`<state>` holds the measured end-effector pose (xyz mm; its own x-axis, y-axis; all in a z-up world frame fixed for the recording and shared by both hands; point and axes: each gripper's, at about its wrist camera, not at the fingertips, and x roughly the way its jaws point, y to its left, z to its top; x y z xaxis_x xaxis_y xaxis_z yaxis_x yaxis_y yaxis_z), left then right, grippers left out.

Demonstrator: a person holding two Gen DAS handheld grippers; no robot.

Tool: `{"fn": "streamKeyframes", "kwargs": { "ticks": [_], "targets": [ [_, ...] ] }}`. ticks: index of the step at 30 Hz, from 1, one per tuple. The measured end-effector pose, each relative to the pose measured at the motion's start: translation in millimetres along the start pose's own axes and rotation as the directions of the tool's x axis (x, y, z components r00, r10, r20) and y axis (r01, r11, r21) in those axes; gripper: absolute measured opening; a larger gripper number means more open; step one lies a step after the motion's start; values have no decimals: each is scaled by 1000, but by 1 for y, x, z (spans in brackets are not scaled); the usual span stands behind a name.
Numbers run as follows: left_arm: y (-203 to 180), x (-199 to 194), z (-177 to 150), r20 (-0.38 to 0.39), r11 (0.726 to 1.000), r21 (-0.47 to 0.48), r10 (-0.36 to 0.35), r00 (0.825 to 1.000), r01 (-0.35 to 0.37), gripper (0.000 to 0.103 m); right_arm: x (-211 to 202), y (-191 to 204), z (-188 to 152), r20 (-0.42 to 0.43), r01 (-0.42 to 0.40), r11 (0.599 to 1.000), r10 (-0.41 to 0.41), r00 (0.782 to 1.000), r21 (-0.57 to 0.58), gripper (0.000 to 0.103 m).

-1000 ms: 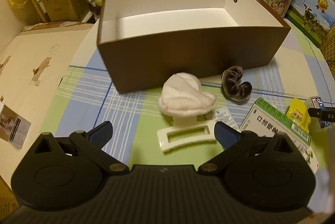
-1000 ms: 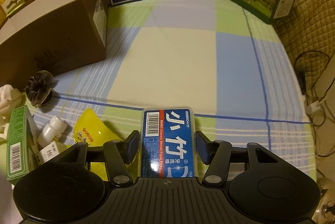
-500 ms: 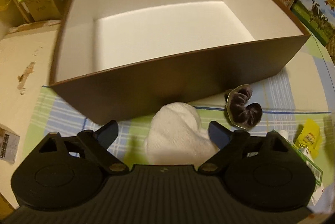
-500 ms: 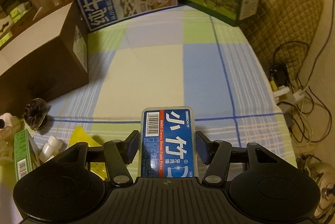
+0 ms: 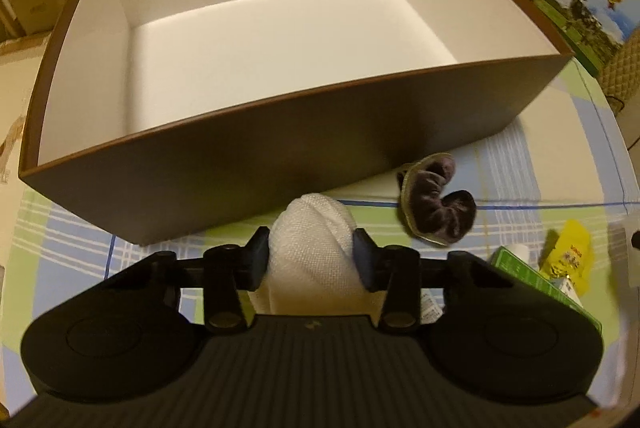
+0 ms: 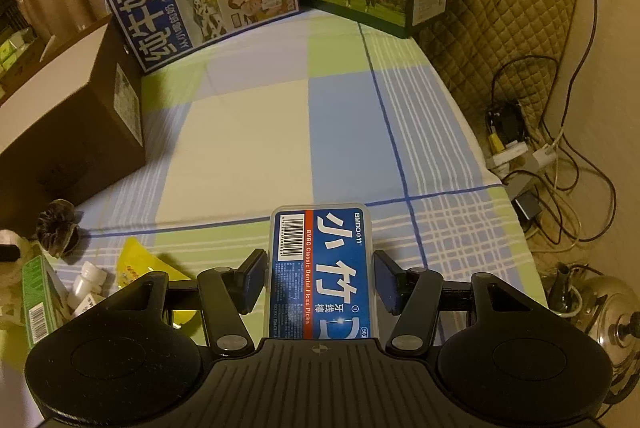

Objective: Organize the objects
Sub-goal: 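Grasp the white cloth with the left tool while the right tool holds the floss box, then carry the white cloth and floss box over the brown box with both tools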

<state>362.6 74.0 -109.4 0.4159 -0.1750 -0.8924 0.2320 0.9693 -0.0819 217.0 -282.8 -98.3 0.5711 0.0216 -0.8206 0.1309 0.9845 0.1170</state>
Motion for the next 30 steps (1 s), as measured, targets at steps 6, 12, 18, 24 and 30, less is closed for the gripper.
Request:
{"fn": "streamKeyframes", "kwargs": {
  "ticks": [6,12,18,24,30],
  "targets": [
    [0,-15,-6,26,1000,9,-15,1000,15,31,-6,12,2,16,-29,999,29,999,-15,54],
    [0,-43,-8,77,1000,8,-31,997,30,31,-10,29,8,29,-69,997,70,997,-42,54],
    [6,-71,-3,133,999,-3,-46,990,46,31,-15,56,19,48,-127,988,132,990,-86,54],
    [14,-98,10,205,998,-10,-60,977,64,31,-20,94,36,57,-217,966,227,972,-141,54],
    [20,-114,33,260,995,-15,-95,961,102,13,-21,144,69,68,-337,920,356,932,-202,54]
  ]
}}
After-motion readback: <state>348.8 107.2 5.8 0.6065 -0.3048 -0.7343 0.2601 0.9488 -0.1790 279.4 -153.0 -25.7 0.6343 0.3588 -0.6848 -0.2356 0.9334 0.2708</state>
